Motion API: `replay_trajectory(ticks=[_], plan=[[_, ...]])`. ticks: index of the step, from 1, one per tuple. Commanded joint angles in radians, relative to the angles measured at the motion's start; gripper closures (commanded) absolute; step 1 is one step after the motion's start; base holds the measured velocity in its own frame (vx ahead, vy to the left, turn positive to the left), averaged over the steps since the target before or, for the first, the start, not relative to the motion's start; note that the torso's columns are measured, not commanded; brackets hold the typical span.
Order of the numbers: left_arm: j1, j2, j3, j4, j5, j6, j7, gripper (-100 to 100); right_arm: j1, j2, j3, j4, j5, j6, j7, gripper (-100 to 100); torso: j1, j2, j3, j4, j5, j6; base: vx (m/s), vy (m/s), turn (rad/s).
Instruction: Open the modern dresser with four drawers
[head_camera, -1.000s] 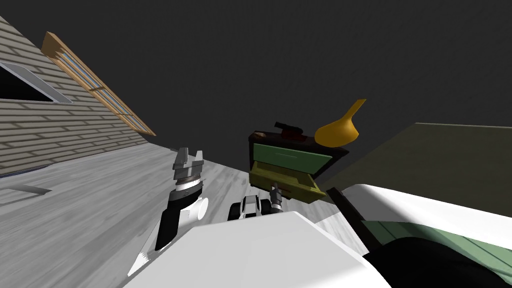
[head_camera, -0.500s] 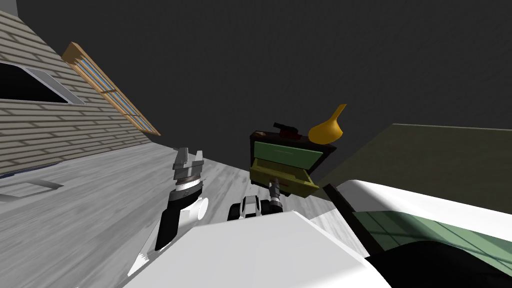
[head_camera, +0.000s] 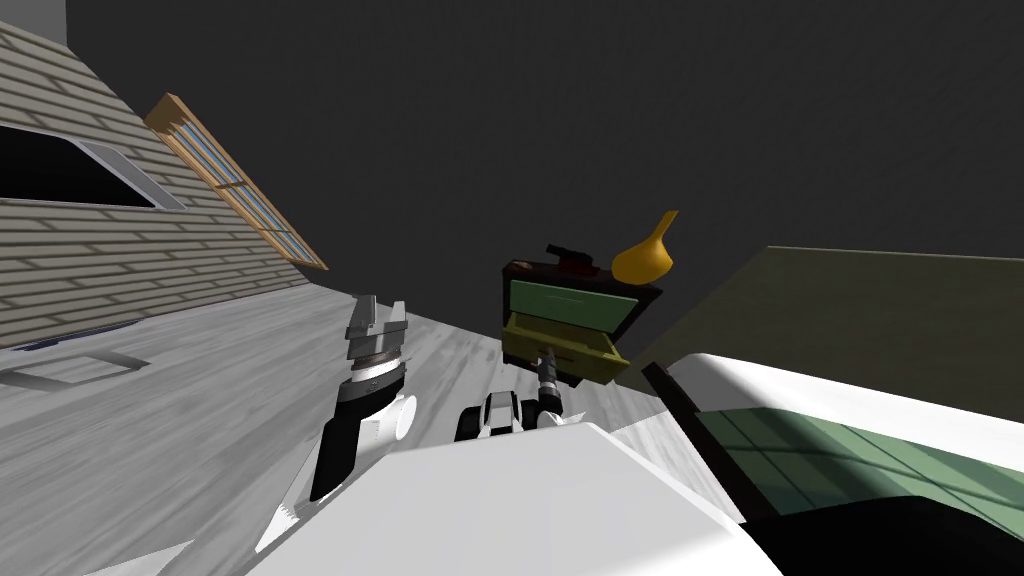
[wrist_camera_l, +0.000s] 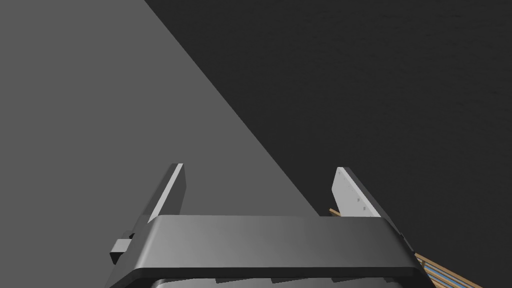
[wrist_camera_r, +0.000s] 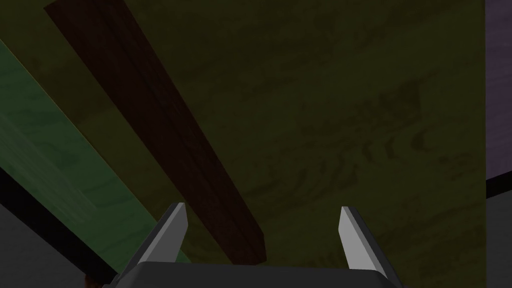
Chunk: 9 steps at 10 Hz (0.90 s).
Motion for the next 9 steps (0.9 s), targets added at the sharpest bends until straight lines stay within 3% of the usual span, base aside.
replay_trajectory(ticks=[1, 2, 4, 5, 6, 8, 9], plan=[[0.000, 0.000, 0.000, 0.000, 0.000, 0.000, 0.000, 0, -0.080, -0.009, 0.000, 0.021, -0.067, -0.009, 0.015, -100, -0.001, 0.001, 0.001, 0.001, 0.000, 0.000, -0.068, 0.000, -0.002], [0.000, 0.000, 0.000, 0.000, 0.000, 0.000, 0.000, 0, -0.114, -0.026, 0.005, 0.074, -0.104, -0.019, 0.032, -100, -0.002, -0.002, -0.001, 0.000, 0.000, 0.000, -0.116, 0.017, 0.033], [0.000, 0.000, 0.000, 0.000, 0.000, 0.000, 0.000, 0, -0.174, -0.026, 0.005, 0.076, -0.147, -0.019, 0.032, -100, 0.000, 0.000, 0.000, 0.000, 0.000, 0.000, -0.088, 0.012, 0.004], [0.000, 0.000, 0.000, 0.000, 0.000, 0.000, 0.000, 0, -0.204, -0.043, 0.010, 0.120, -0.187, -0.028, 0.049, -100, -0.001, -0.003, -0.001, 0.000, 0.000, 0.000, -0.104, 0.019, 0.031], [0.000, 0.000, 0.000, 0.000, 0.000, 0.000, 0.000, 0, -0.233, -0.043, 0.010, 0.131, -0.214, -0.028, 0.049, -100, 0.000, 0.000, 0.000, 0.000, 0.000, 0.000, -0.129, 0.016, 0.013], [0.000, 0.000, 0.000, 0.000, 0.000, 0.000, 0.000, 0, -0.269, -0.043, 0.010, 0.131, -0.226, -0.028, 0.049, -100, -0.001, -0.002, -0.001, 0.000, 0.000, 0.000, -0.039, 0.011, -0.002], [0.000, 0.000, 0.000, 0.000, 0.000, 0.000, 0.000, 0, -0.305, -0.060, 0.015, 0.171, -0.276, -0.038, 0.066, -100, -0.001, -0.005, -0.003, -0.001, 0.000, 0.000, -0.077, 0.013, 0.031]])
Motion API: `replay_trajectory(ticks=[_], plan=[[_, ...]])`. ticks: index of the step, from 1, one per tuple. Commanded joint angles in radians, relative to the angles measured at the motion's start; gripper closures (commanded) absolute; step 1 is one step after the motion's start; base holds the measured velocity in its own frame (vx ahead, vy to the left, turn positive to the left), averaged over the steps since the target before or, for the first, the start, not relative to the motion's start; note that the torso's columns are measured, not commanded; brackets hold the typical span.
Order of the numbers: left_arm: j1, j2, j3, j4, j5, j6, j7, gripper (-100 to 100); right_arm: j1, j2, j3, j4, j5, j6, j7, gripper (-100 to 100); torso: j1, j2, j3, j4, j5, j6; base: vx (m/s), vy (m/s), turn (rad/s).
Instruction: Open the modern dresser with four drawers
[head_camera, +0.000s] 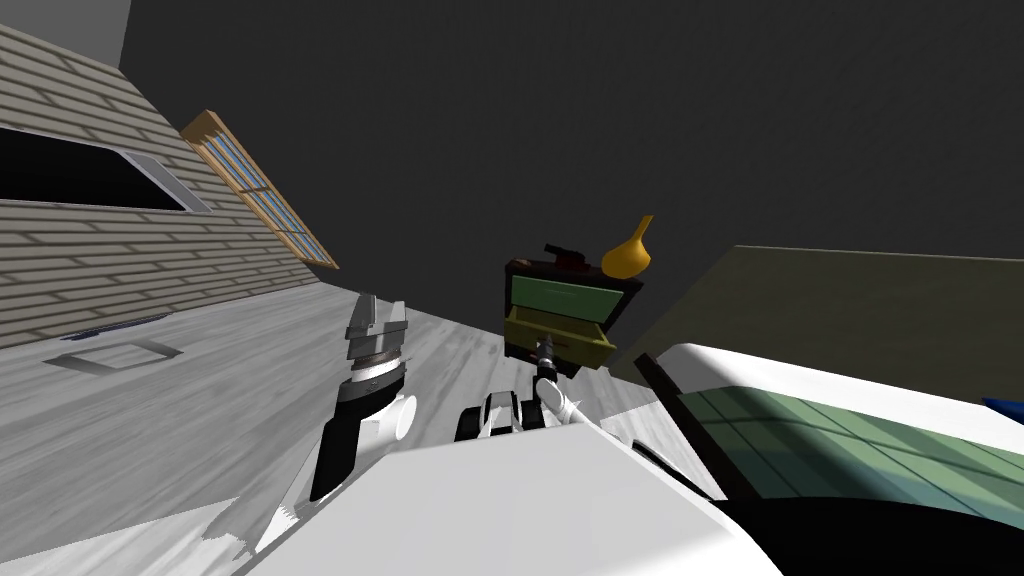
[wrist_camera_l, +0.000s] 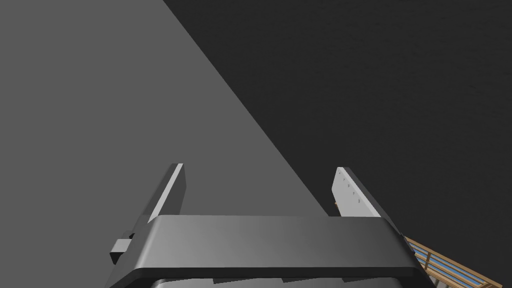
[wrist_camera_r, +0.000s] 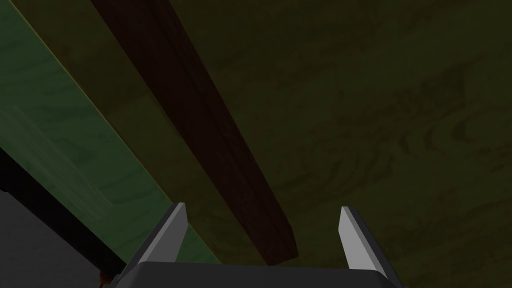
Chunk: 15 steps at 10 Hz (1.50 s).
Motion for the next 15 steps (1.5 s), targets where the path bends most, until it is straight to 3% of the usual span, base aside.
replay_trajectory(ticks=[1, 2, 3, 5, 6, 8, 9, 11, 13, 14, 15], plan=[[0.000, 0.000, 0.000, 0.000, 0.000, 0.000, 0.000, 0, -0.078, -0.011, 0.007, 0.065, -0.079, -0.006, 0.013, -100, 0.000, 0.004, 0.002, 0.001, 0.000, 0.000, -0.114, 0.016, 0.015], [0.000, 0.000, 0.000, 0.000, 0.000, 0.000, 0.000, 0, -0.108, -0.011, 0.007, 0.065, -0.080, -0.006, 0.013, -100, 0.000, 0.007, 0.004, 0.002, 0.000, 0.000, -0.068, 0.014, -0.004], [0.000, 0.000, 0.000, 0.000, 0.000, 0.000, 0.000, 0, -0.147, -0.028, 0.013, 0.120, -0.120, -0.016, 0.030, -100, 0.000, 0.004, 0.003, 0.001, 0.000, 0.000, -0.118, 0.038, 0.034], [0.000, 0.000, 0.000, 0.000, 0.000, 0.000, 0.000, 0, -0.201, -0.028, 0.013, 0.120, -0.159, -0.016, 0.030, -100, 0.000, 0.006, 0.004, 0.002, 0.000, 0.000, -0.096, 0.022, 0.003], [0.000, 0.000, 0.000, 0.000, 0.000, 0.000, 0.000, 0, -0.229, -0.045, 0.018, 0.157, -0.201, -0.025, 0.047, -100, -0.001, 0.002, 0.001, 0.001, 0.000, 0.000, -0.107, 0.014, 0.034], [0.000, 0.000, 0.000, 0.000, 0.000, 0.000, 0.000, 0, -0.293, -0.045, 0.018, 0.175, -0.239, -0.025, 0.047, -100, 0.000, 0.005, 0.003, 0.001, 0.000, 0.000, -0.091, 0.017, 0.003], [0.000, 0.000, 0.000, 0.000, 0.000, 0.000, 0.000, 0, -0.318, -0.062, 0.023, 0.225, -0.277, -0.035, 0.064, -100, 0.000, 0.003, 0.002, 0.002, 0.000, 0.000, -0.104, 0.014, 0.034], [0.000, 0.000, 0.000, 0.000, 0.000, 0.000, 0.000, 0, -0.377, -0.062, 0.023, 0.230, -0.319, -0.035, 0.064, -100, 0.002, 0.007, 0.004, 0.003, 0.001, 0.000, -0.090, 0.024, -0.005], [0.000, 0.000, 0.000, 0.000, 0.000, 0.000, 0.000, 0, -0.389, -0.062, 0.023, 0.230, -0.319, -0.035, 0.064, -100, 0.006, 0.011, 0.007, 0.013, 0.006, -0.002, -0.007, -0.005, -0.005], [0.000, 0.000, 0.000, 0.000, 0.000, 0.000, 0.000, 0, -0.377, -0.059, 0.026, 0.247, -0.322, -0.040, 0.063, -100, 0.008, 0.014, 0.009, 0.014, 0.006, -0.003, 0.018, -0.010, -0.002], [0.000, 0.000, 0.000, 0.000, 0.000, 0.000, 0.000, 0, -0.374, -0.059, 0.026, 0.246, -0.324, -0.041, 0.066, 0, 0.007, 0.015, 0.009, 0.011, 0.005, -0.002, 0.008, -0.004, 0.001]])
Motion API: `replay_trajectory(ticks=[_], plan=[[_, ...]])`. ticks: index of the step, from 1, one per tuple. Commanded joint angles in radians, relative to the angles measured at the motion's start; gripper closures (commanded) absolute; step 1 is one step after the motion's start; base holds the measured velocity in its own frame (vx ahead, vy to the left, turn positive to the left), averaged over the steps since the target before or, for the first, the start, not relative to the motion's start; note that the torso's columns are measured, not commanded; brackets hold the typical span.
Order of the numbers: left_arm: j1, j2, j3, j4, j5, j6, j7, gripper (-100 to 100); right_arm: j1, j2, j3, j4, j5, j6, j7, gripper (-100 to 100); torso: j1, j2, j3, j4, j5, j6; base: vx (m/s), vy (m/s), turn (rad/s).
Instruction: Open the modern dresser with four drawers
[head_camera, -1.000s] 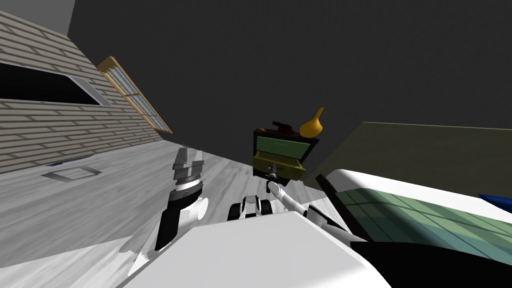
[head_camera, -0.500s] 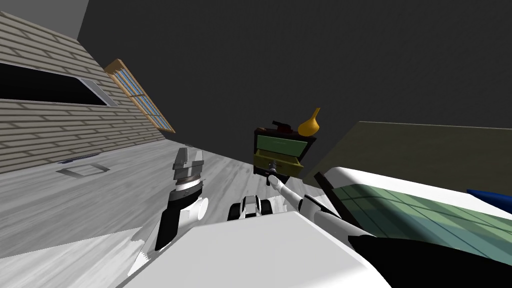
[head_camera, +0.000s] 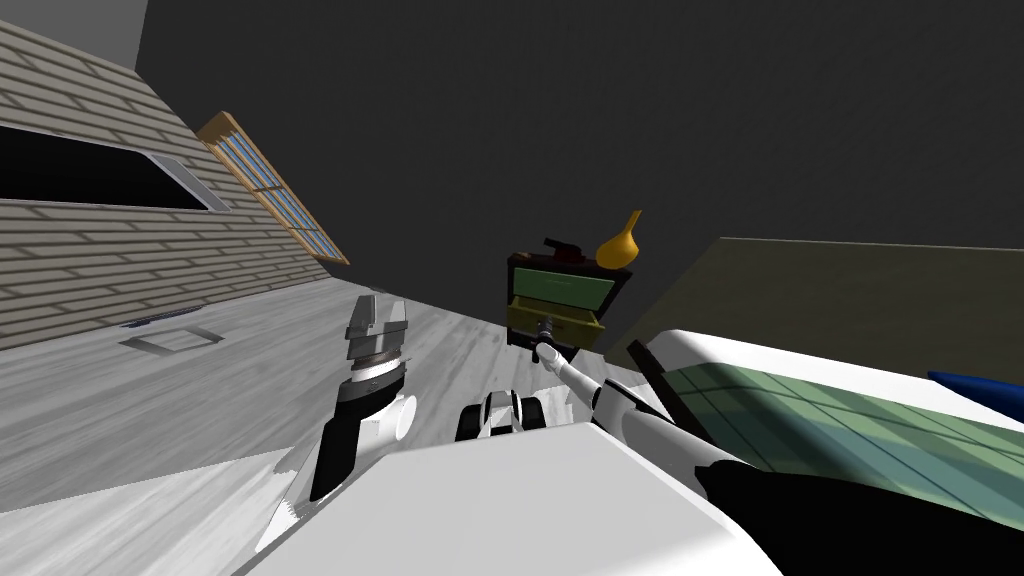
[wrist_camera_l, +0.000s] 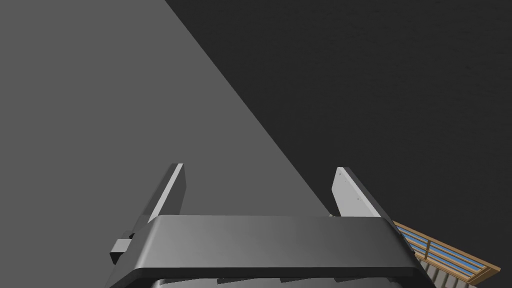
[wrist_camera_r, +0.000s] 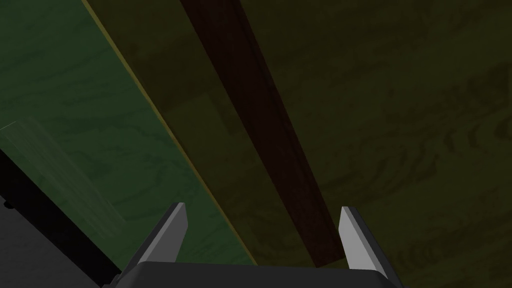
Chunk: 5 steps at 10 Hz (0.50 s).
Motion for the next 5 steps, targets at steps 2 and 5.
replay_trajectory(ticks=[2, 5], plan=[[0.000, 0.000, 0.000, 0.000, 0.000, 0.000, 0.000, 0, 0.007, 0.002, 0.002, 0.005, -0.002, -0.003, 0.000, 0, -0.004, -0.003, -0.002, -0.003, -0.002, 0.002, 0.000, 0.000, 0.000], [0.000, 0.000, 0.000, 0.000, 0.000, 0.000, 0.000, 0, 0.013, 0.004, 0.005, 0.009, -0.004, -0.007, 0.001, 0, -0.006, -0.008, -0.005, -0.006, -0.003, 0.002, 0.000, 0.000, 0.000]])
